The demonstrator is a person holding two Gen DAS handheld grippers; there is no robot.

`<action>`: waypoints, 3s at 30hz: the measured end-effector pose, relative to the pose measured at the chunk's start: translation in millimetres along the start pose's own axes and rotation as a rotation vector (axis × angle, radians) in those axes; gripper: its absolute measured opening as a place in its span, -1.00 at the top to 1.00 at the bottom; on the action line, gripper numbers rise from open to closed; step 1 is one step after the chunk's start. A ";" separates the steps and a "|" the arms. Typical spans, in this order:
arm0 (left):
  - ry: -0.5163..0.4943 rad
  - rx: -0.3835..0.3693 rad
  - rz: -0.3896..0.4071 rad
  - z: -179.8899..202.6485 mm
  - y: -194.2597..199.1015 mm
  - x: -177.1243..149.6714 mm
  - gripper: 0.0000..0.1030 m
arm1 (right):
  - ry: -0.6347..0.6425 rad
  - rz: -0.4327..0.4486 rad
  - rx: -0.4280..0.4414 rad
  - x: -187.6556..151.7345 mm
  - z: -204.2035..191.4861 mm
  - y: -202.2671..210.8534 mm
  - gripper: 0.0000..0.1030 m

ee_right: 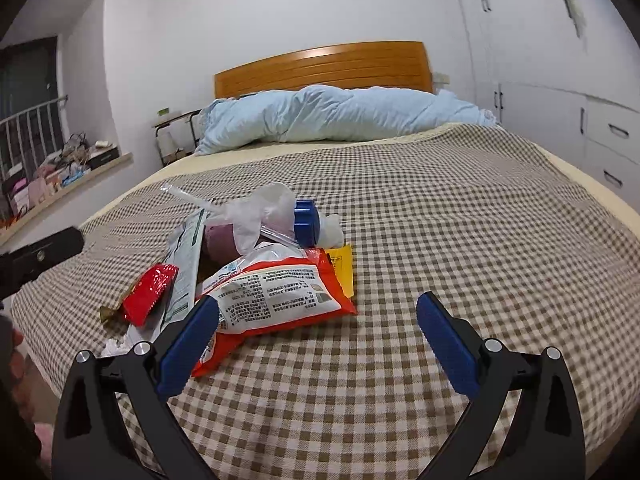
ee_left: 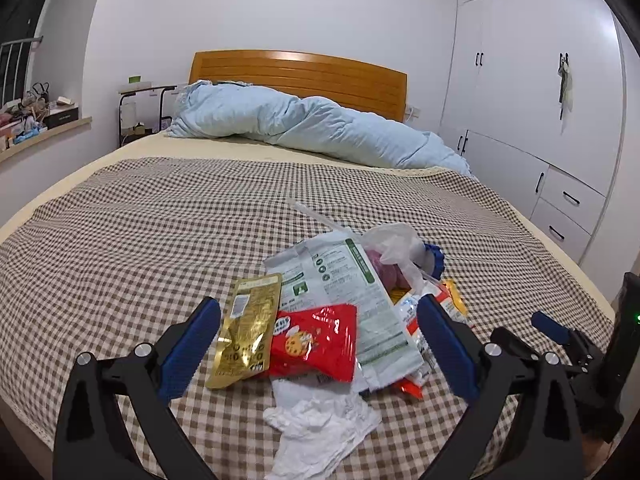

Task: Collect trash
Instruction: 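Move both open tools toward the pile of wrappers on the bed, then grasp the white-and-red snack bag with the right tool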

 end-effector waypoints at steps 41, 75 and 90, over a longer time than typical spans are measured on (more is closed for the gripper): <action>-0.095 0.037 -0.043 -18.2 45.3 -12.9 -0.85 | 0.105 0.063 -0.073 1.9 -55.1 37.4 -0.84; 0.037 -0.013 -0.087 -57.7 1.7 -16.0 -0.85 | -0.094 -0.162 -0.208 -9.5 -73.6 -65.3 -0.84; 0.059 -0.025 -0.069 -64.6 13.4 -7.6 -0.85 | -0.299 -0.226 -0.350 -21.4 -67.1 -84.4 -0.84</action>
Point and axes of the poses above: each gripper's, at about its wrist camera, not at the fingertips, and y roughly against the way its jaws point, z to its right, x to its top, the point moved 4 cm from there along -y, roughly the way its jaws point, and after that the axes turned 4 degrees about -x, right-handed, at the moved point
